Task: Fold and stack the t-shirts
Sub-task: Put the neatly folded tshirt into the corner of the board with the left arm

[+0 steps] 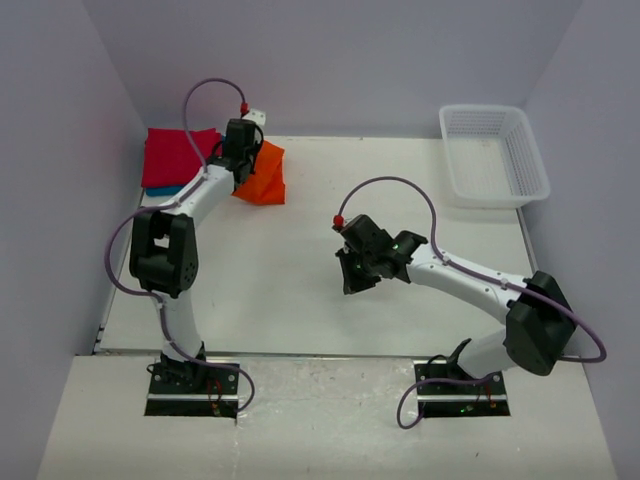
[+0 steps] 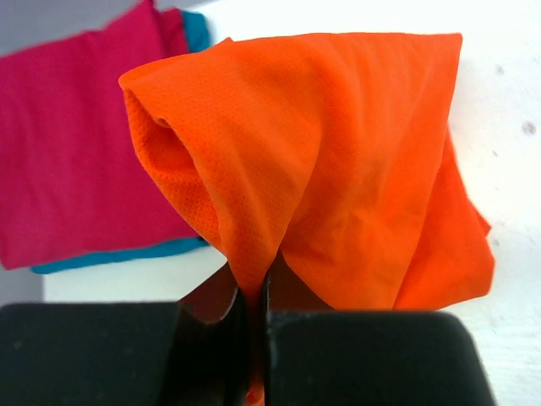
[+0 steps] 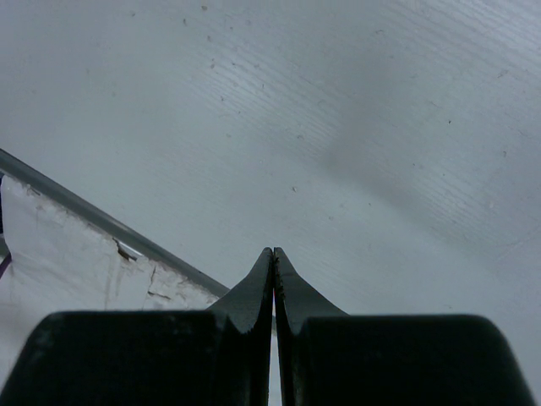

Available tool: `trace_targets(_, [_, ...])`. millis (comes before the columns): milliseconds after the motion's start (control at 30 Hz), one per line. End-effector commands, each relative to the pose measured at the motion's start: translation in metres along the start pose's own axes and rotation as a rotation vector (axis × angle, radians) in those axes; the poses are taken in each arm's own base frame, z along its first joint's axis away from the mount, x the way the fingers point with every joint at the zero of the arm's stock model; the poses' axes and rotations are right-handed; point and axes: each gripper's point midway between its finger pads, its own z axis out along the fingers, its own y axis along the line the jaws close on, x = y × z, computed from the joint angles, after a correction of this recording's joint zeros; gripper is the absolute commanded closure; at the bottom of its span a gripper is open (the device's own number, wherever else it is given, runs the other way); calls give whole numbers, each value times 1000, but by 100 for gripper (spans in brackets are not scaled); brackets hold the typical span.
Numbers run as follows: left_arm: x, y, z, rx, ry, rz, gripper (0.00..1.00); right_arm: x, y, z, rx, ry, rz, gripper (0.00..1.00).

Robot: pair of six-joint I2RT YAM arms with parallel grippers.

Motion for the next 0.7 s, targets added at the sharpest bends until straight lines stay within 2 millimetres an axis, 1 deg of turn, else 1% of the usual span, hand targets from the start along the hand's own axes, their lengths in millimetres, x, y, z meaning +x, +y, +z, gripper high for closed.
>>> trace_targets(0, [-63,55,-16,-151,-170,-12,100,-23,7,-7,-8,-62,-23,100])
trace_targets(133, [-79,78,-26,-222,-225,8,100,-18,5,-1,0,-34,-21,100])
trace_targets(167, [-80,85,-27,-247,-230,10,100,-16,4,1,4,-27,-17,100])
trace_targets(233, [-85,93,-28,-264,-247,24,100,-14,4,2,3,-21,-17,100])
trace_targets(267, [-82,100,-27,-287,-238,26,100,-14,2,3,7,-18,-15,100])
trace_targets(300, [-90,106,-29,-304,-268,16,100,-13,2,3,10,-16,-13,100])
trace_targets(333, [-89,111,-28,-312,-264,21,100,-15,2,3,11,-20,-14,100])
trace_targets(400, [-94,116,-30,-324,-279,21,100,-14,-1,4,17,-15,-9,100])
trace_targets(533, [-104,121,-38,-331,-319,21,100,-15,-4,9,21,1,-6,100])
trace_targets(667, [-106,129,-47,-367,-316,16,100,-16,-3,11,17,4,-6,100])
